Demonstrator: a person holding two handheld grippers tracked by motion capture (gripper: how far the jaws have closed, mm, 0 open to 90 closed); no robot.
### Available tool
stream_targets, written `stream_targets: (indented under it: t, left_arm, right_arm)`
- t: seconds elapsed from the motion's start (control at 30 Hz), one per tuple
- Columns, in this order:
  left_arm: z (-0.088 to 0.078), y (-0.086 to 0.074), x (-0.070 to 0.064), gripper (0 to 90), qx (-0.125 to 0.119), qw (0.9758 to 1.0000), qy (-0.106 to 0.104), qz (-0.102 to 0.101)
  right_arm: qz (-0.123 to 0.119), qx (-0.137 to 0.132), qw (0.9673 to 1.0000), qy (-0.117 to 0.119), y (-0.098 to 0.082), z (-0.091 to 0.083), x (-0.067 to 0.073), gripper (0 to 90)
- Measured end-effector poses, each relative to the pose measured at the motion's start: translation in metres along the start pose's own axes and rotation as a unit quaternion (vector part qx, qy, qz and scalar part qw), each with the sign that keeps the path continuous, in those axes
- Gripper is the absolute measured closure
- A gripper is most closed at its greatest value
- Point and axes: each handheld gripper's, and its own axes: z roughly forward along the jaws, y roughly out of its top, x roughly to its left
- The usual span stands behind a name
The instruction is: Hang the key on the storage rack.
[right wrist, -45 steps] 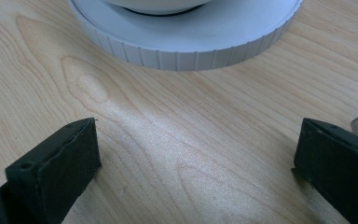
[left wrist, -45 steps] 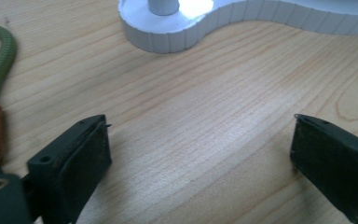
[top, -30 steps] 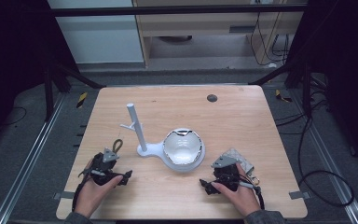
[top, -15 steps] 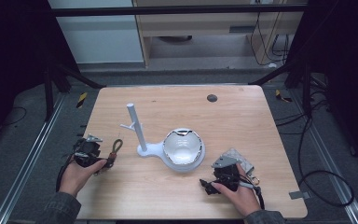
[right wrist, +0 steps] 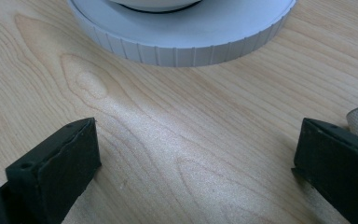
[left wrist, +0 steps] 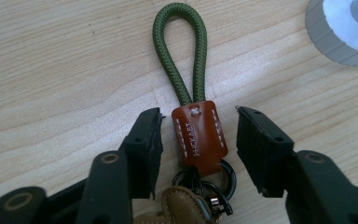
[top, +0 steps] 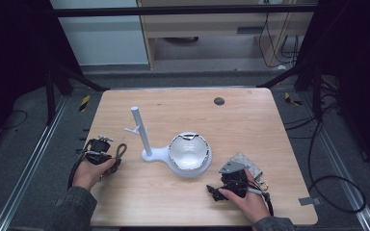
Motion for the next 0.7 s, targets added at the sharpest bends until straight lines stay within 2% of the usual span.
stream_targets:
  t: [0.1,0.23,0.53,0.7]
  left_arm:
    - [0.0029,0.0013,-0.0014,52.0,0.008,1.0000,0.000,-0.003]
    - [0.0043,0.0027,-0.0038,53.3,0.017,0.9998,0.007,0.006]
    - [0.0063,0.0027,-0.0025,57.1,0.019,0.9998,0.010,0.003]
    - [0.0062,0.0024,-0.0036,63.1,0.020,0.9996,0.012,0.014]
  right_arm:
    - [0.001,0.000,1.0000,0.001,-0.0001,-0.0002,0.0002,0.2]
    - [0.001,0.001,1.0000,0.000,-0.0001,-0.0003,0.0002,0.2]
    - [0.001,0.001,1.0000,0.001,-0.0005,-0.0007,0.0003,0.2]
    - [0.001,0.001,1.0000,0.001,-0.0006,-0.0008,0.0004,0.2]
